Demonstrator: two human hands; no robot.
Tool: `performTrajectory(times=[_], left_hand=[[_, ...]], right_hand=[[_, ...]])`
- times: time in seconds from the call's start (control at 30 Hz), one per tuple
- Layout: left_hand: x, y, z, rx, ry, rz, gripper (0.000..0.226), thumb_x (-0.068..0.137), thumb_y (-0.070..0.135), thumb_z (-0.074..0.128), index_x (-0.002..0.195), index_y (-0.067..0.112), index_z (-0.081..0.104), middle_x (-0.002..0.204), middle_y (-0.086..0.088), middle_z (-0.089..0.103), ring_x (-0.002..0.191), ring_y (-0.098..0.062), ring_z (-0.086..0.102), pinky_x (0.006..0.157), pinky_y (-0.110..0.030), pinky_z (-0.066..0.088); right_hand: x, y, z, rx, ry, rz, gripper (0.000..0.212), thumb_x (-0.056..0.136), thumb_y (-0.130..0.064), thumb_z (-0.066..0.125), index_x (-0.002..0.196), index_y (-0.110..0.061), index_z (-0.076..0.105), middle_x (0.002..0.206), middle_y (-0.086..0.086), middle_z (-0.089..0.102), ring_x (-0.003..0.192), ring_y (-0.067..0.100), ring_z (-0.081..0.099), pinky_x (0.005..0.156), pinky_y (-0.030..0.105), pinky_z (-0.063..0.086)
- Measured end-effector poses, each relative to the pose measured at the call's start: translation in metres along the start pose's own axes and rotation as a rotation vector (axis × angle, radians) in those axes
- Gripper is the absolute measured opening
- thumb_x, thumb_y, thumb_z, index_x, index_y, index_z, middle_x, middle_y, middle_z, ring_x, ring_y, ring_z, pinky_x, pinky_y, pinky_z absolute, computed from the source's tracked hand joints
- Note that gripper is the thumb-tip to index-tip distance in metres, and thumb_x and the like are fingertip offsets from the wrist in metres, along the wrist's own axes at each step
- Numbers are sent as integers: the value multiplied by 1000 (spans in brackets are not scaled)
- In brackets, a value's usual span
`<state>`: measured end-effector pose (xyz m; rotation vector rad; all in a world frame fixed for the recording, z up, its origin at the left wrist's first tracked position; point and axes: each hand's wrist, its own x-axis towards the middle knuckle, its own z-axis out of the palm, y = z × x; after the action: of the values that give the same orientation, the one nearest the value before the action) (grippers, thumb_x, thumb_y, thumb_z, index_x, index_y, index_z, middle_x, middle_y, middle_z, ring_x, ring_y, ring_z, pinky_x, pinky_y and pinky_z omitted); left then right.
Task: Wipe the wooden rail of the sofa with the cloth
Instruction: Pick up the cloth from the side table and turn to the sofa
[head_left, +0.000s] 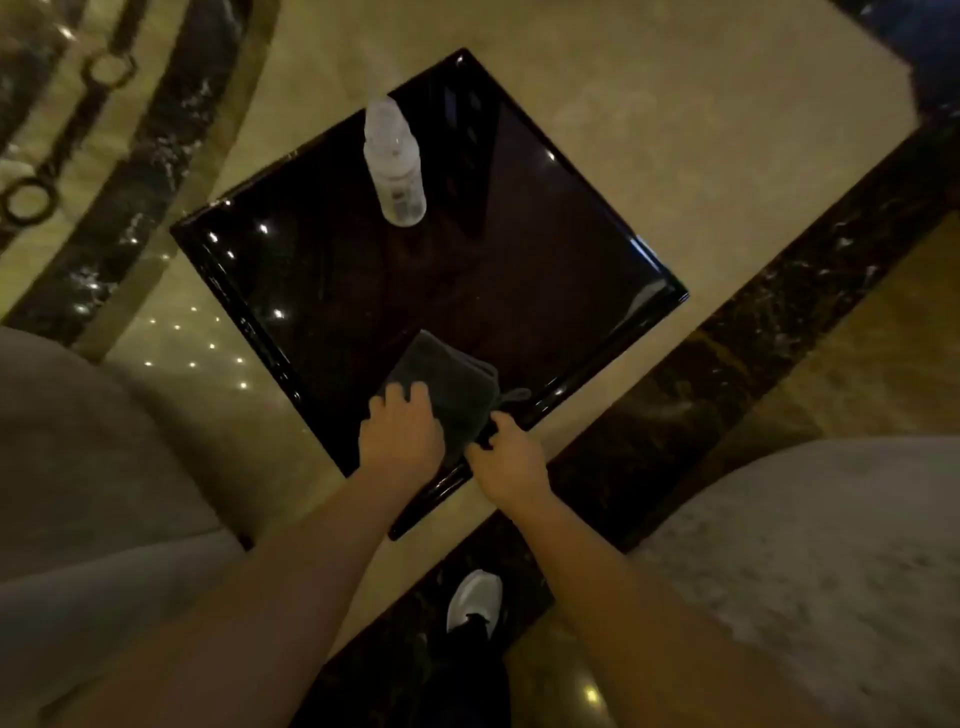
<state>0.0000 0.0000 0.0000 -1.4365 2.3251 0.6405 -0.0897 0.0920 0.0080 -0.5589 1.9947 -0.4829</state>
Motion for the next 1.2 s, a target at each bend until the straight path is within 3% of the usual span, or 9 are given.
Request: performTrajectory(times=[0.2,0.27,0.4,0.5,0.63,0.7,0.8,0.93,1.2], left_hand=[[48,-41,55,-125,-93,-237,73,98,41,48,155,23,7,162,-17,5,146,-42,11,110,-60,31],[64,-43,60,-80,-81,-250,78,96,44,50,156,24,3,161,-18,4,144,-44,14,109,-60,32],[109,-42,69,-416,-40,-262,67,88,22,68,143,14,29,134,-21,46,118,-40,53,94,-49,50],[106,-38,77,-826,-167,-371,30,82,7,70,109,9,57,103,-16,65,97,-37,65,79,-45,55],[82,-35,72,-1349,-419,-576,18,80,5,64,97,4,69,92,-18,71,76,-30,70,60,-38,58],[61,-19,62,-1469,-541,-531,19,78,8,63,92,4,75,87,-15,72,74,-28,71,62,-37,58],[28,7,55,-1589,-590,-454,28,73,15,68,97,7,79,96,-16,75,84,-31,72,71,-40,59],[-60,60,46,-1666,-605,-360,29,80,31,73,96,8,80,106,-17,76,88,-32,75,67,-39,60],[-218,151,36,-1659,-567,-119,30,76,13,73,105,7,76,107,-19,75,91,-32,75,64,-37,61]], right_hand=[[52,7,63,140,-5,182,66,95,-31,62,150,-22,28,143,11,35,117,32,55,97,42,52],[63,9,71,158,93,230,63,93,-29,66,145,-24,31,141,11,28,110,32,56,93,41,54],[112,20,66,301,232,296,48,90,-24,71,125,-26,39,129,8,38,77,15,55,59,23,48],[126,28,66,610,184,395,51,87,-23,75,121,-16,37,119,12,57,94,24,64,73,36,59],[124,29,56,777,-52,486,47,80,-35,81,114,-11,60,111,12,68,92,25,65,70,37,56],[103,38,28,854,-106,483,42,74,-36,86,104,-17,65,104,10,70,89,27,67,68,40,61],[72,55,-9,977,-142,457,68,58,-34,95,115,-16,64,106,12,72,93,33,70,60,40,62],[-16,95,-62,1037,-174,315,90,52,-32,96,131,-19,55,122,15,66,108,39,64,89,57,56],[-179,176,-172,1030,-141,46,39,88,-9,72,124,-19,63,118,14,71,102,37,70,80,52,60]])
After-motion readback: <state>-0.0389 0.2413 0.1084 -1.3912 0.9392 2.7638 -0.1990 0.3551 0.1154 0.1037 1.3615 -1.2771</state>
